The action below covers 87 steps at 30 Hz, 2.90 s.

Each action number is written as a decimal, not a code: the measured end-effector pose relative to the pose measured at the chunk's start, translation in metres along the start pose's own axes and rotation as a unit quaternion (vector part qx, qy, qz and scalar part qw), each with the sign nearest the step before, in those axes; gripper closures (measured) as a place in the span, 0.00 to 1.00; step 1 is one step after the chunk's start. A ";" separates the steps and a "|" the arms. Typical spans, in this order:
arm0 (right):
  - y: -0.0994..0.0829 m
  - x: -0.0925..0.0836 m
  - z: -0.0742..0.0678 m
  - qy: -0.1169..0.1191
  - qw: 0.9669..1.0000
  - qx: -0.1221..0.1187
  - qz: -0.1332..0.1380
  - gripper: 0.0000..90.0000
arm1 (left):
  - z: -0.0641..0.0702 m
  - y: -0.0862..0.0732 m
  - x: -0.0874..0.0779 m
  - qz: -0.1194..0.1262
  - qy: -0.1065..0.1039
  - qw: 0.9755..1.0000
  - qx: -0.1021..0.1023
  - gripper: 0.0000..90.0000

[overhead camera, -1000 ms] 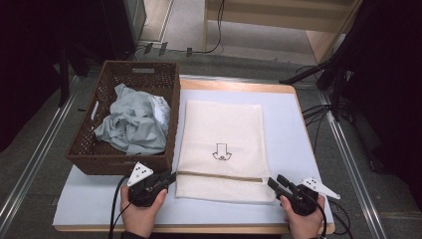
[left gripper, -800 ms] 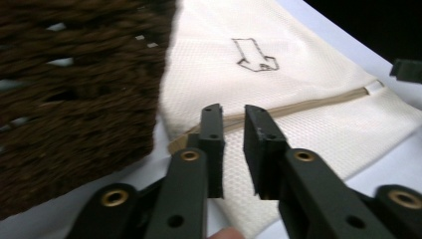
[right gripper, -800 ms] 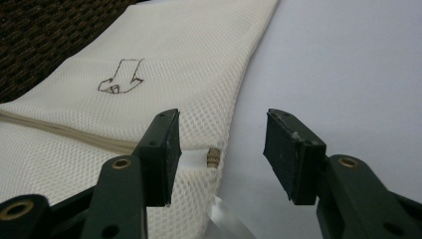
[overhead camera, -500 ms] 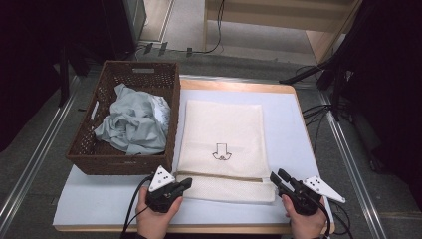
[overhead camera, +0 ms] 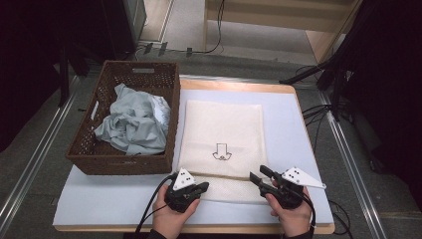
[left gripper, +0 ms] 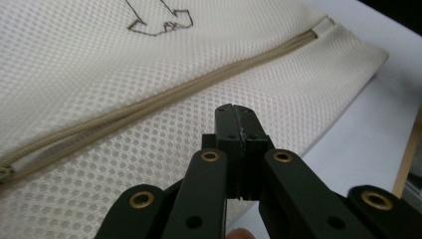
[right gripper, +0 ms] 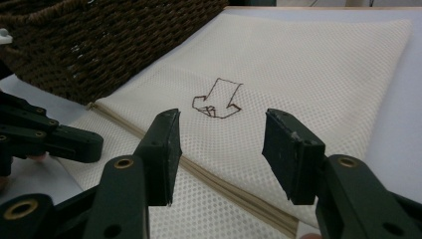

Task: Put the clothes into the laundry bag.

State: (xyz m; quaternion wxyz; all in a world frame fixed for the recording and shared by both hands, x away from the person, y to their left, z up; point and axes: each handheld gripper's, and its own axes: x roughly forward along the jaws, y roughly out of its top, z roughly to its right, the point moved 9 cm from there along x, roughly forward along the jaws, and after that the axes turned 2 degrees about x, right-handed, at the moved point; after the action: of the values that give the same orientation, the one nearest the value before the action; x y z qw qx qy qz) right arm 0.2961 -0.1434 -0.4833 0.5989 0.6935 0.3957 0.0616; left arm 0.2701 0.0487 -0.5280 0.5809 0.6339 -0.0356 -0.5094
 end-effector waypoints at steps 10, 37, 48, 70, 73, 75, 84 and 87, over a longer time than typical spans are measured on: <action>0.002 0.044 -0.012 0.020 0.998 -0.018 -0.060 0.50 | -0.004 -0.006 0.007 -0.030 0.018 0.999 -0.004 1.00; -0.004 0.098 0.012 -0.041 0.993 -0.038 -0.108 0.96 | -0.003 -0.007 0.008 -0.031 0.010 0.999 -0.006 1.00; -0.023 0.102 0.000 0.019 0.982 -0.102 -0.160 0.32 | -0.003 -0.007 0.007 -0.032 0.005 0.999 -0.007 1.00; -0.017 0.083 0.000 0.002 0.989 -0.061 -0.133 0.98 | -0.003 -0.007 0.008 -0.034 0.002 0.999 -0.011 1.00; -0.004 0.079 -0.004 -0.001 0.992 -0.072 -0.105 0.98 | -0.004 -0.007 0.008 -0.033 0.001 0.999 -0.012 1.00; 0.005 0.075 -0.006 0.003 0.994 -0.063 -0.084 0.98 | -0.003 -0.007 0.008 -0.034 0.002 0.999 -0.011 1.00; 0.038 0.056 -0.011 0.014 0.999 -0.037 -0.018 0.98 | -0.003 -0.007 0.008 -0.032 0.008 0.999 -0.006 1.00; 0.035 0.058 -0.011 0.012 0.999 -0.037 -0.023 0.98 | -0.003 -0.006 0.007 -0.030 0.003 1.000 -0.009 1.00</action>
State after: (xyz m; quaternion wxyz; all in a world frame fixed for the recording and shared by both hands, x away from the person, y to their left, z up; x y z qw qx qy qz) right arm 0.3458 -0.0980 -0.4721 0.6206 0.6611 0.4157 0.0705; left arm 0.2719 0.0481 -0.5378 0.5710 0.6311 -0.0107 -0.5249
